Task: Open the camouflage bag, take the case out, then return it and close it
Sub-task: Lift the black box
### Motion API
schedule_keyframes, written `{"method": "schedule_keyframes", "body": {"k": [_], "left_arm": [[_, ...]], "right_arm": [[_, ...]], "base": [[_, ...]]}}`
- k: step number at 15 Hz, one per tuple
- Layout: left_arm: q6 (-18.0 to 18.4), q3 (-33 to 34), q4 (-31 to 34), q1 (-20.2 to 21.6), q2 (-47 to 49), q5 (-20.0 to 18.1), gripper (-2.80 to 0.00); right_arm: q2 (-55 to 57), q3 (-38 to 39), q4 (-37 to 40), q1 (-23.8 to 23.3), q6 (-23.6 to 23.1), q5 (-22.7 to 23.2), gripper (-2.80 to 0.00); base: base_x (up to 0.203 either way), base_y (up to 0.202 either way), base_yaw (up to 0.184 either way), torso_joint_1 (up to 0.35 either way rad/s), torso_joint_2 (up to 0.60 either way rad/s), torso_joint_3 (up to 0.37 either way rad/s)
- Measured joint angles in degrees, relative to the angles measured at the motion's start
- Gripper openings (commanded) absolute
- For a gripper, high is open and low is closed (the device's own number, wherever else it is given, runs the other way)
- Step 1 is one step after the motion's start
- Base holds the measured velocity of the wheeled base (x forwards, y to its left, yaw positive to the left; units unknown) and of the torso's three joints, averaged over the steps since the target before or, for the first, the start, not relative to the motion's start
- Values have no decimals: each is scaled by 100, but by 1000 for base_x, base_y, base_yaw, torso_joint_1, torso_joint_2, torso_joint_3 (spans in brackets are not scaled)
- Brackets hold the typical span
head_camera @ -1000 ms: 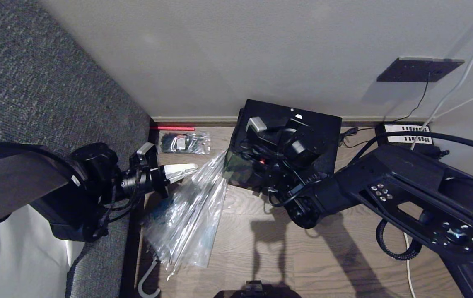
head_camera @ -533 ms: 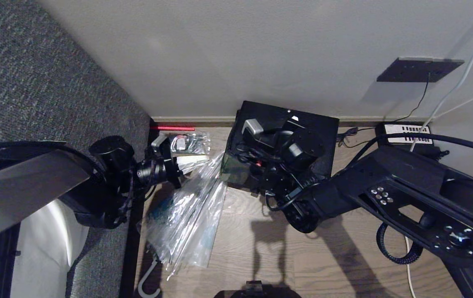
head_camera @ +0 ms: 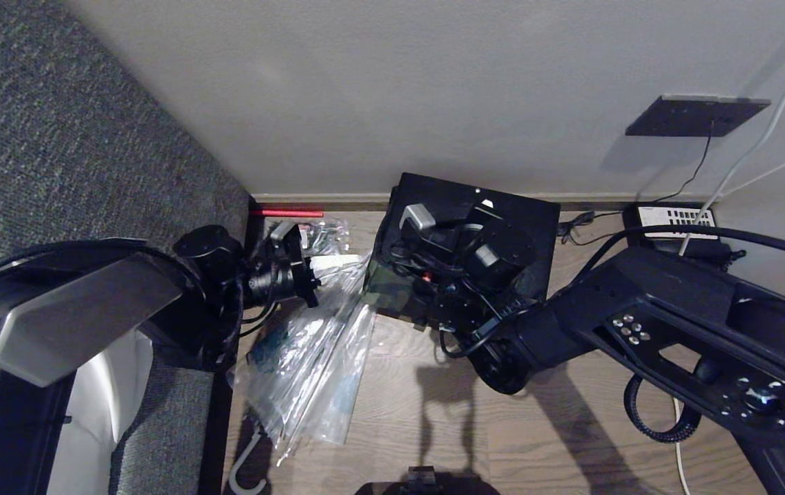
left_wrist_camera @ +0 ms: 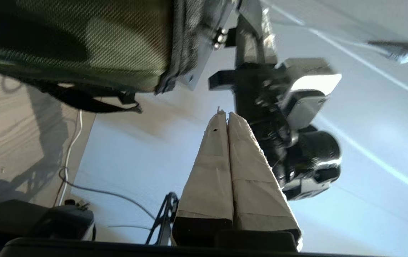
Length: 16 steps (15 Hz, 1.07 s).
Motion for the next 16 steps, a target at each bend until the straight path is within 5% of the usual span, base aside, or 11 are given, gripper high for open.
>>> {"method": "schedule_keyframes", "body": {"k": [4,16], "left_arm": [[69,-41,-20,-19,201,-664,-280],[342,-234,-20,257,431,-1192,-280]], "right_arm": [[27,-43,-1,0,53,-26,-280],[22,-27,-4,0,196,-238,-280]], "base": [[0,0,0,0,0,0],[0,0,0,0,0,0]]}}
